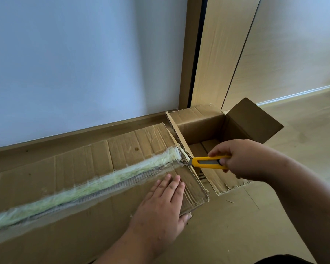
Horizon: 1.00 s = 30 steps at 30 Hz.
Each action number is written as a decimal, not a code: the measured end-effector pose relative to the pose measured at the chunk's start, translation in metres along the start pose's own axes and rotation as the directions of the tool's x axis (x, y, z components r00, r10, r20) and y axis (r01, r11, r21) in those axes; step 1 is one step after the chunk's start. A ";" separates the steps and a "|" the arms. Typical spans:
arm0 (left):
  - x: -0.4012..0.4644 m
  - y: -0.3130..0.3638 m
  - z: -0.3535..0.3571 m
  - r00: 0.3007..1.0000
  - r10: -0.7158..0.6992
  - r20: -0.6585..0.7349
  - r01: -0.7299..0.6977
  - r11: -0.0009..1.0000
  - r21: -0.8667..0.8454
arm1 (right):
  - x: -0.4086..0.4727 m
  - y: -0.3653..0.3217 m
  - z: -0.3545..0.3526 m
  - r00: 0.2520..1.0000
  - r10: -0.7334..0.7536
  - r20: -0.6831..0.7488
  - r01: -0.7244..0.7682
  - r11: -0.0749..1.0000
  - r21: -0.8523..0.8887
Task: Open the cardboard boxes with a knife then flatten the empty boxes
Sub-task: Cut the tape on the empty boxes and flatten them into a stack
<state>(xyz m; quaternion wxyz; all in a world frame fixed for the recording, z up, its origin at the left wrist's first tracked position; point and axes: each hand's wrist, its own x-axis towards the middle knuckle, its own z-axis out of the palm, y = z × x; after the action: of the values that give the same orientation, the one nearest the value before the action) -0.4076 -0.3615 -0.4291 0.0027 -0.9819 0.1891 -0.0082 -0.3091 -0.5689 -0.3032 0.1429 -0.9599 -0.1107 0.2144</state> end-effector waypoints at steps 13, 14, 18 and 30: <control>-0.001 0.001 0.006 1.000 0.019 -0.023 -0.018 1.000 0.010 | 0.000 0.014 -0.001 0.997 0.003 0.080 -0.012 0.994 0.112; -0.002 0.001 0.006 1.000 0.019 -0.013 -0.019 1.000 0.006 | 0.000 0.015 0.000 0.996 -0.001 0.086 -0.010 0.993 0.121; -0.004 0.002 0.005 1.000 0.011 0.015 -0.011 1.000 -0.003 | 0.003 0.025 -0.001 0.989 -0.012 0.149 -0.016 0.983 0.184; -0.002 0.004 -0.021 0.996 -0.008 0.086 0.020 0.989 -0.144 | 0.014 0.053 0.019 0.995 -0.030 0.099 -0.027 0.850 0.527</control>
<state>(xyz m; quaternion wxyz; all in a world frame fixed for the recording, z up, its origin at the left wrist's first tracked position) -0.4115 -0.3641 -0.4087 -0.0603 -0.9803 0.1821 0.0474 -0.2969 -0.6100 -0.3416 0.3948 -0.8715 -0.0557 0.2855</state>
